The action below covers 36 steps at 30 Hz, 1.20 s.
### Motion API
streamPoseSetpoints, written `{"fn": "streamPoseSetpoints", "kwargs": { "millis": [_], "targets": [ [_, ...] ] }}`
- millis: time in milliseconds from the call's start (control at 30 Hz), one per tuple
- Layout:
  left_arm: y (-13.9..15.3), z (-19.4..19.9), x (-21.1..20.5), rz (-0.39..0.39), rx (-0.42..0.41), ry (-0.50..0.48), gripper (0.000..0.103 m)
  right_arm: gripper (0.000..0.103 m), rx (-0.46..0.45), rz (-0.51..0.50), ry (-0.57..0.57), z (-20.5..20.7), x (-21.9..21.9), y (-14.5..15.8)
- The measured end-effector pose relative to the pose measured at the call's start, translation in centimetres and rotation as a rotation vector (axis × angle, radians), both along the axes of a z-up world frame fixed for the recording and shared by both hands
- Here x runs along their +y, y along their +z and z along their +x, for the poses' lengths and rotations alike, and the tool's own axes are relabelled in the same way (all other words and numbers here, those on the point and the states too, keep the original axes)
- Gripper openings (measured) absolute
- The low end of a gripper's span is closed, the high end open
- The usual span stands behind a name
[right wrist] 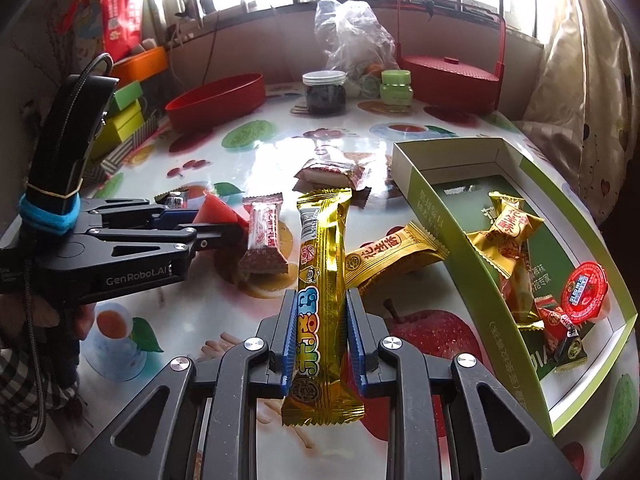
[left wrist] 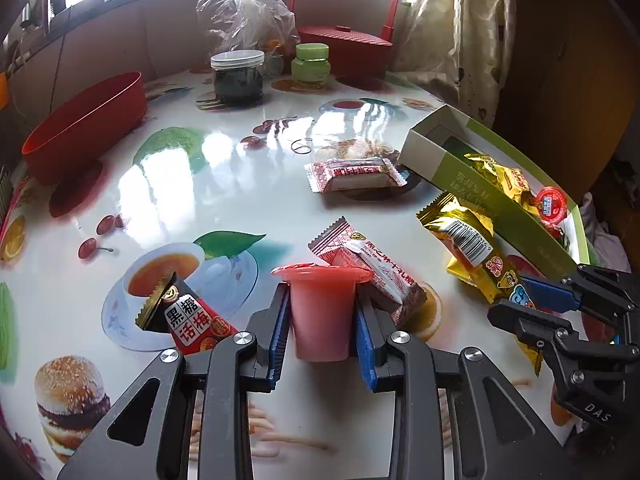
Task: Organize snacks
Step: 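Carry the jelly cup and gold stick bar in both grippers over the green box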
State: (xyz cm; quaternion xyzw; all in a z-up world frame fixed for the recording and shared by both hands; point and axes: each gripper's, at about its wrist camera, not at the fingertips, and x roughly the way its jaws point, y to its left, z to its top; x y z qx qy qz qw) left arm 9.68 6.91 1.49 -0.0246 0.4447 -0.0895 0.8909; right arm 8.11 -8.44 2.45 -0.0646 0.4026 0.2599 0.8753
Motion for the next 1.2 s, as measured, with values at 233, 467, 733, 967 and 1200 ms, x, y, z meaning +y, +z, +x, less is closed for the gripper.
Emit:
{"fn": "streamPoseSetpoints", "kwargs": {
  "millis": [233, 467, 733, 967, 1200],
  "targets": [
    [0.9, -0.7, -0.1, -0.015, -0.026, 0.014, 0.031, 0.022, -0.008, 0.008, 0.001, -0.4, -0.3, 0.2],
    [2.2, -1.5, -0.6, -0.018, -0.065, 0.013, 0.031, 0.022, -0.024, 0.016, 0.007, -0.9, -0.6, 0.7],
    [2.2, -1.1, -0.7, -0.031, -0.054, 0.026, 0.031, 0.022, -0.036, 0.026, -0.002, -1.1, -1.3, 1.2],
    [1.5, 0.2, 0.1, -0.026, -0.024, 0.102, 0.031, 0.022, -0.035, 0.03, -0.008, -0.9, -1.5, 1.3],
    [0.4, 0.8, 1.0, -0.083, 0.021, 0.165, 0.043, 0.022, -0.029, 0.032, -0.02, -0.5, -1.7, 1.1]
  ]
}}
